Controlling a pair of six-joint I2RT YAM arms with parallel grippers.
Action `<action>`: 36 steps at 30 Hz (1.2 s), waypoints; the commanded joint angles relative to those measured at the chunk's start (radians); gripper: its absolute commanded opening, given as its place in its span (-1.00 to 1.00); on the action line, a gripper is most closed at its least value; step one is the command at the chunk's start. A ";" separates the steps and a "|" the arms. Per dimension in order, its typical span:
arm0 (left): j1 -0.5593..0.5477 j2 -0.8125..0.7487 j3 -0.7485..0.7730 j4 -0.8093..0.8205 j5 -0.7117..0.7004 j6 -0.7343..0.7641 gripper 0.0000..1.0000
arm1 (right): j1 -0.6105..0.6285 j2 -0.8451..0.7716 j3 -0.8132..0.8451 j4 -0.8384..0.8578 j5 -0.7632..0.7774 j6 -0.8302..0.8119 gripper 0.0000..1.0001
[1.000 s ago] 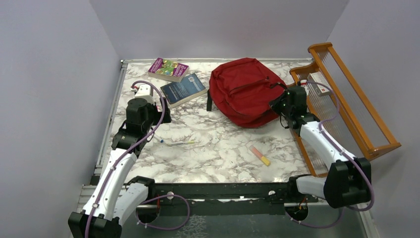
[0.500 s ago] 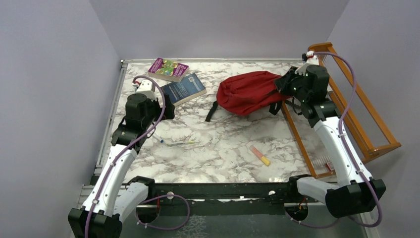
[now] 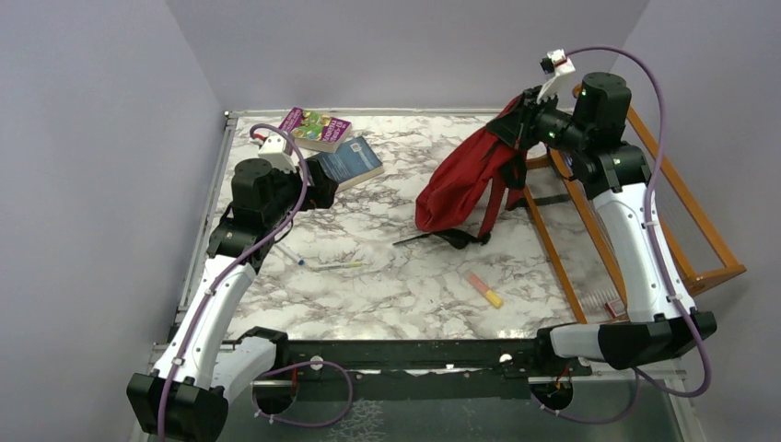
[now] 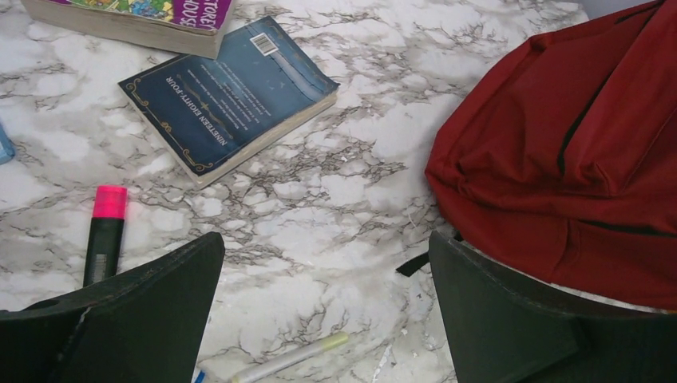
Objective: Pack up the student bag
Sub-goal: Pick up the student bag at the center of the board, then place the student bag at the center of the board.
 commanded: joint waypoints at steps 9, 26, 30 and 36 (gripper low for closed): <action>-0.002 -0.054 -0.006 -0.016 0.029 -0.015 0.97 | 0.250 0.198 0.357 -0.063 -0.233 -0.157 -0.99; -0.002 -0.212 -0.031 -0.144 -0.289 -0.052 0.98 | 0.491 0.564 0.691 0.015 -0.242 -0.160 -0.99; -0.003 -0.209 -0.048 -0.153 -0.272 -0.053 0.98 | 0.490 0.552 0.563 0.001 -0.067 -0.243 -0.99; -0.002 -0.179 -0.065 -0.144 -0.231 -0.047 0.98 | 0.487 0.471 0.237 0.050 0.190 -0.330 -0.98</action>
